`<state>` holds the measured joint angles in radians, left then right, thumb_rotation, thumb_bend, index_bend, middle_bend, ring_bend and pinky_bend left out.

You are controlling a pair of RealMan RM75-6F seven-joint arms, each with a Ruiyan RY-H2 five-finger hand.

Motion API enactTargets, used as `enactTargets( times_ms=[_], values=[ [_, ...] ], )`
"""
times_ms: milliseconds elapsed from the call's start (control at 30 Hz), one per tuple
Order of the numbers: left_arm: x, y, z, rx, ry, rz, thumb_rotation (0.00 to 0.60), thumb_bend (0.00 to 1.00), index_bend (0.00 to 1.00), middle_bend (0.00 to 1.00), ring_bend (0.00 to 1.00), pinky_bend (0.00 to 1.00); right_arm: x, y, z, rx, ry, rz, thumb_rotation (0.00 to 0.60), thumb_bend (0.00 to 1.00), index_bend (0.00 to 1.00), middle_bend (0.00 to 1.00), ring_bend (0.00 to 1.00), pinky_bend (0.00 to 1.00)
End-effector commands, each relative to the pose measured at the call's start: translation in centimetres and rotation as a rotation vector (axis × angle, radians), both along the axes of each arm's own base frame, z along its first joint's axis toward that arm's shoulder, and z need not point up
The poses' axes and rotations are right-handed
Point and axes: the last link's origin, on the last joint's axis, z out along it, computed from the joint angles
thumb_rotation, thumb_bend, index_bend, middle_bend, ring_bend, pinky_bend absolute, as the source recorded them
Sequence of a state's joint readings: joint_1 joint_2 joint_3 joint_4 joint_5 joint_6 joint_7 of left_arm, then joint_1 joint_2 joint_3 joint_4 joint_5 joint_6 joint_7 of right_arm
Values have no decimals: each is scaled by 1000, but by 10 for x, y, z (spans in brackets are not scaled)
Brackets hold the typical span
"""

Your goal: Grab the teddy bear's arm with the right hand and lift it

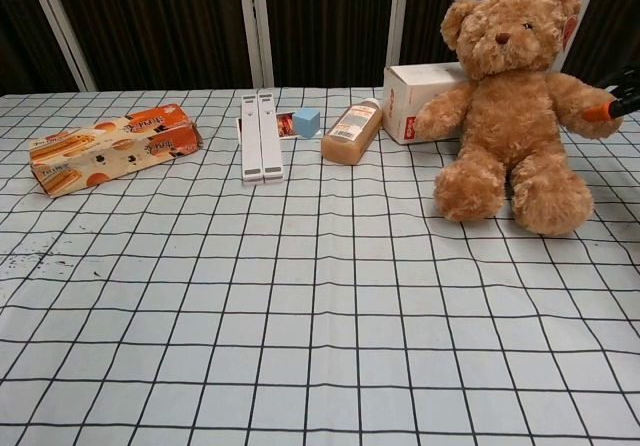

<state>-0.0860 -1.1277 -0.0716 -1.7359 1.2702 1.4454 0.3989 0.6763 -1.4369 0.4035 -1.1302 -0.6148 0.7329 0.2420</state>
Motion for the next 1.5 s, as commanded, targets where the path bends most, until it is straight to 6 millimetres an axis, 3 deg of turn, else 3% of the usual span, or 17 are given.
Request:
enactTargets(
  times_ms=[33,200,500,833,967,1200,1500],
  values=[
    [0,0,0,-1,1,1,600,244,196,0,0,30,1,-2,-4,7,1,-2,600,231,357,388,309,0],
    [0,0,-1,1,4,2,600,244,196,0,0,30,0,-4,-13,22,1,-13,600,231,365,394,315,0],
    [-1,2,-2,-2,7,7,600,244,196,0,0,30,-3,-10,-17,12,-10,-27,600,233,473,464,379,0],
    [0,2,-3,-6,11,7,600,244,197,0,0,30,-14,-10,-18,10,-7,-46,600,328,535,496,396,0],
    [0,2,-4,-6,11,7,600,244,197,0,0,30,-10,-13,-16,2,12,-21,600,378,583,525,413,0],
    [0,2,-5,-9,11,7,600,244,197,0,0,30,2,-13,-13,-4,47,30,600,413,591,531,415,0],
    [0,2,-4,-7,11,7,600,244,197,0,0,30,-8,-12,-27,45,52,15,600,413,591,531,415,0]
  ],
)
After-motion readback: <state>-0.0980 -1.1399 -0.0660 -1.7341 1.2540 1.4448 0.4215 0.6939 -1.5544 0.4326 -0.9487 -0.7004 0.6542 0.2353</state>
